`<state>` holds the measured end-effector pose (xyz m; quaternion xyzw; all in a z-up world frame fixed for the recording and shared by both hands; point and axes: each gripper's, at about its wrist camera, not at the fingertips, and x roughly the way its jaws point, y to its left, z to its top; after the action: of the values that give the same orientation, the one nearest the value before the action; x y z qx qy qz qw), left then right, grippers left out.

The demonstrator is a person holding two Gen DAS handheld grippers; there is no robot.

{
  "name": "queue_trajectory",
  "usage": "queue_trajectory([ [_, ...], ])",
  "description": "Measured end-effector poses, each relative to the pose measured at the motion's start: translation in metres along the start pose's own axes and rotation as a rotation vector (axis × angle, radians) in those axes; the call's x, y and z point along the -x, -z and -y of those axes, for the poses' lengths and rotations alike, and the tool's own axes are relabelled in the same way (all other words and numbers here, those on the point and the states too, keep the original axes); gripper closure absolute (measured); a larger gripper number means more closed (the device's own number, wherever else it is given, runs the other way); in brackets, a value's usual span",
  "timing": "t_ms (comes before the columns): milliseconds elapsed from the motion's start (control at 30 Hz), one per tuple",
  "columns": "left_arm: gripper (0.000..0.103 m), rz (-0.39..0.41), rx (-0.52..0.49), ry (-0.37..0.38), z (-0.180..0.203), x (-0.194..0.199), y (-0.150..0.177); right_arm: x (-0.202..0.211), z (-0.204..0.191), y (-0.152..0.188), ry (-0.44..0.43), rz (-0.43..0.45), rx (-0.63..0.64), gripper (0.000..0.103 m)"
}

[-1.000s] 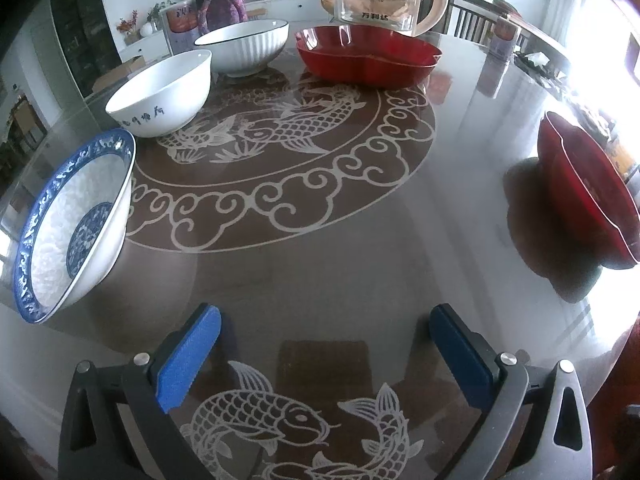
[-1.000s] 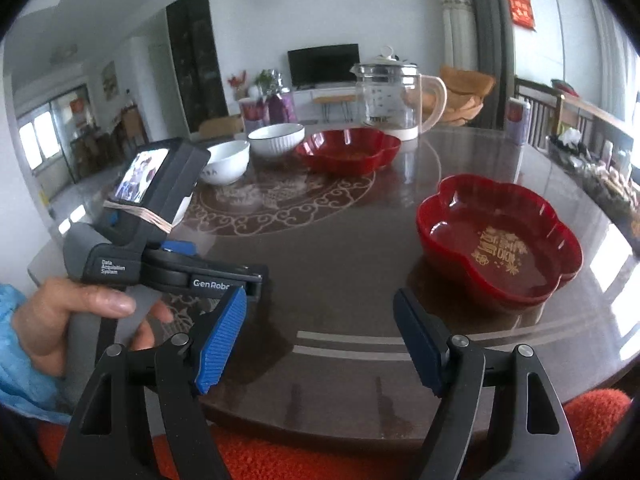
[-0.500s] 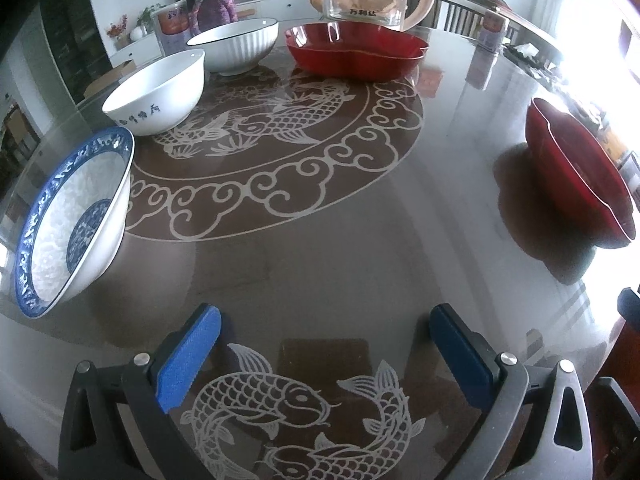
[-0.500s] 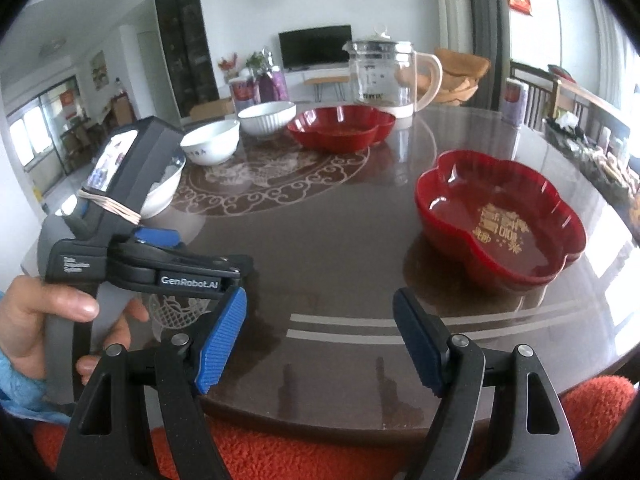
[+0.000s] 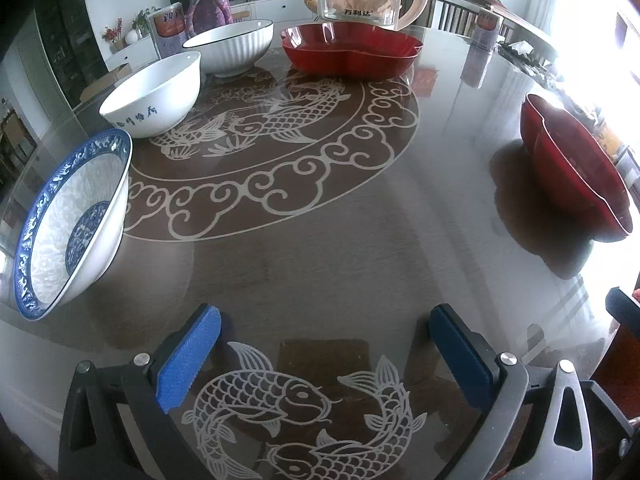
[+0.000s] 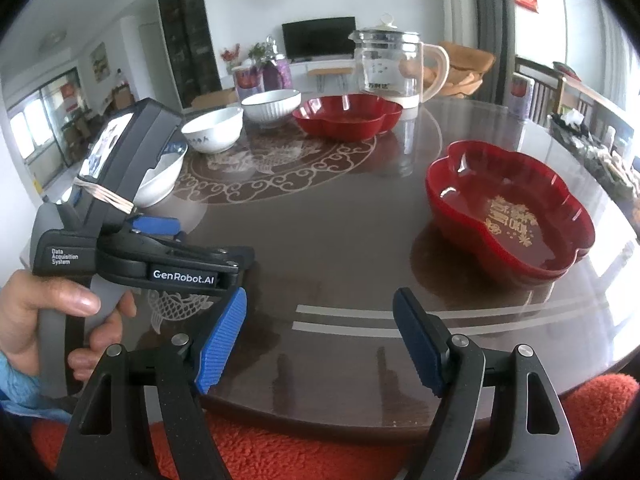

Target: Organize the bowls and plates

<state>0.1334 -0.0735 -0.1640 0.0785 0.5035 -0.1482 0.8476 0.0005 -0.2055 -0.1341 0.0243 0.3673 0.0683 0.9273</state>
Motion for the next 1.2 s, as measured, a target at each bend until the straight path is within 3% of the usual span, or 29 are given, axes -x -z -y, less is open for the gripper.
queue_trajectory([
  [167, 0.0, -0.008, -0.002, 0.003, 0.0, 0.0, -0.001, 0.0, 0.0, 0.0, -0.005, 0.008, -0.002, 0.024],
  [333, 0.0, 0.028, 0.017, 0.061, -0.003, 0.011, -0.02, 0.007, 0.004, -0.002, 0.014, 0.044, -0.01, 0.024],
  [500, 0.0, 0.123, 0.067, 0.124, -0.021, 0.037, -0.072, 0.011, 0.023, -0.006, 0.026, 0.066, -0.093, 0.024],
  [633, 0.0, 0.118, 0.11, 0.148, -0.035, 0.031, -0.123, 0.006, 0.038, -0.017, 0.018, 0.038, -0.176, 0.024],
  [733, 0.0, 0.119, 0.089, 0.099, -0.034, 0.015, -0.157, 0.002, 0.047, -0.044, -0.002, 0.013, -0.208, 0.024],
  [800, 0.001, 0.117, 0.104, 0.066, -0.037, 0.0, -0.181, -0.002, 0.058, -0.081, -0.014, 0.013, -0.212, 0.024],
  [933, 0.003, 0.068, 0.192, 0.079, -0.05, -0.031, -0.209, -0.026, 0.094, -0.158, -0.012, -0.007, -0.253, 0.024],
  [1100, 0.007, 0.006, 0.233, 0.067, -0.05, -0.063, -0.229, -0.107, 0.14, -0.237, 0.027, -0.072, -0.271, 0.024],
  [1200, 0.011, -0.013, 0.235, 0.065, -0.047, -0.076, -0.234, -0.171, 0.161, -0.256, -0.014, -0.193, -0.338, 0.024],
])
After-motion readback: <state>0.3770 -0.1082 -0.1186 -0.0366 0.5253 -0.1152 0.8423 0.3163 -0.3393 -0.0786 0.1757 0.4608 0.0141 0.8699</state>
